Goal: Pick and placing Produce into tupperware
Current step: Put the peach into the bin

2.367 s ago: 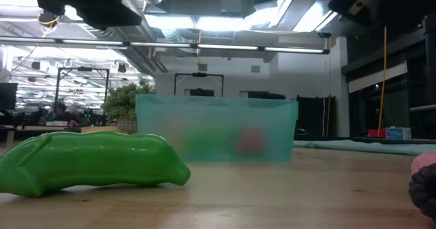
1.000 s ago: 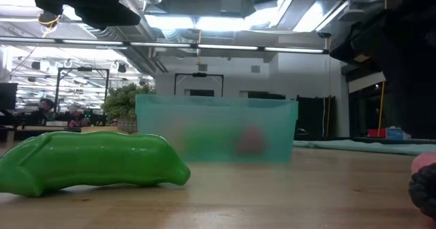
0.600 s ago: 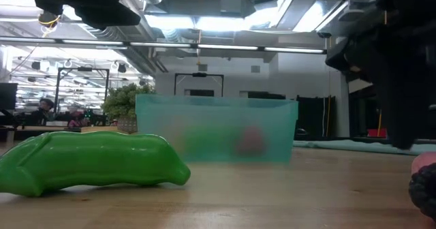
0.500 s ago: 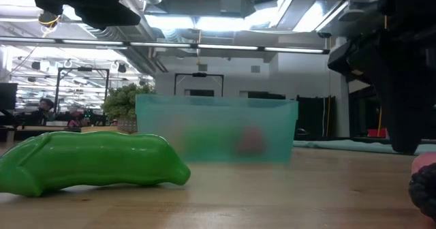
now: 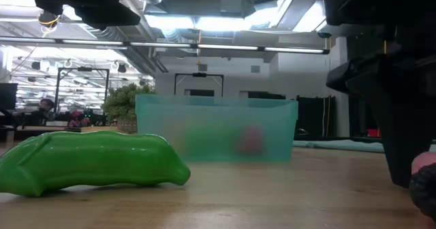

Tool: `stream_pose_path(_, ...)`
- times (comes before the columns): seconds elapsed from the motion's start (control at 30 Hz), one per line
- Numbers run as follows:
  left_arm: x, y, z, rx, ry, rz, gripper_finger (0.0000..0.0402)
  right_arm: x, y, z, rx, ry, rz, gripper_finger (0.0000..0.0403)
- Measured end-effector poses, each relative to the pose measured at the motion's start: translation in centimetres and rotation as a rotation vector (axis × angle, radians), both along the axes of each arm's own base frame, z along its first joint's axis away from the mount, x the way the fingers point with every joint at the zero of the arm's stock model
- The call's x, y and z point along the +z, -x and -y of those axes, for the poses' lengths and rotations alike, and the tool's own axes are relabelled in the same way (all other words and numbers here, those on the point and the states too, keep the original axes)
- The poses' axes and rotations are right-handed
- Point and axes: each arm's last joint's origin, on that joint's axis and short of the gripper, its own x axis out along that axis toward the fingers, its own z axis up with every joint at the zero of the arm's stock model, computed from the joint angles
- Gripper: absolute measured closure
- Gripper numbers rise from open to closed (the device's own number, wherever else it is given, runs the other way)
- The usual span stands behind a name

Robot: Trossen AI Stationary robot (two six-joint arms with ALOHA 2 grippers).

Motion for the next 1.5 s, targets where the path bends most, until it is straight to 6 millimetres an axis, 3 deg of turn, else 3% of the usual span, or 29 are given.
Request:
stream_pose_path(0.33,0.00,0.00,0.00,0.000,0.000,0.000,0.0154,-0.13,-0.12,-0.03,0.010,0.000,0.007,0.0168)
stream_pose_path(1.03,0.00,0.00,0.00,-0.001,-0.001,0.000,0.0154,-0.30,-0.45,0.28,0.005,0.015,0.017,0.0246)
stream_pose_path(1.5,0.00,0.00,0.00,-0.001,-0.002,0.000,0.0154,-0.29,-0.64,0.51,-0.006,0.009,0.015,0.0252)
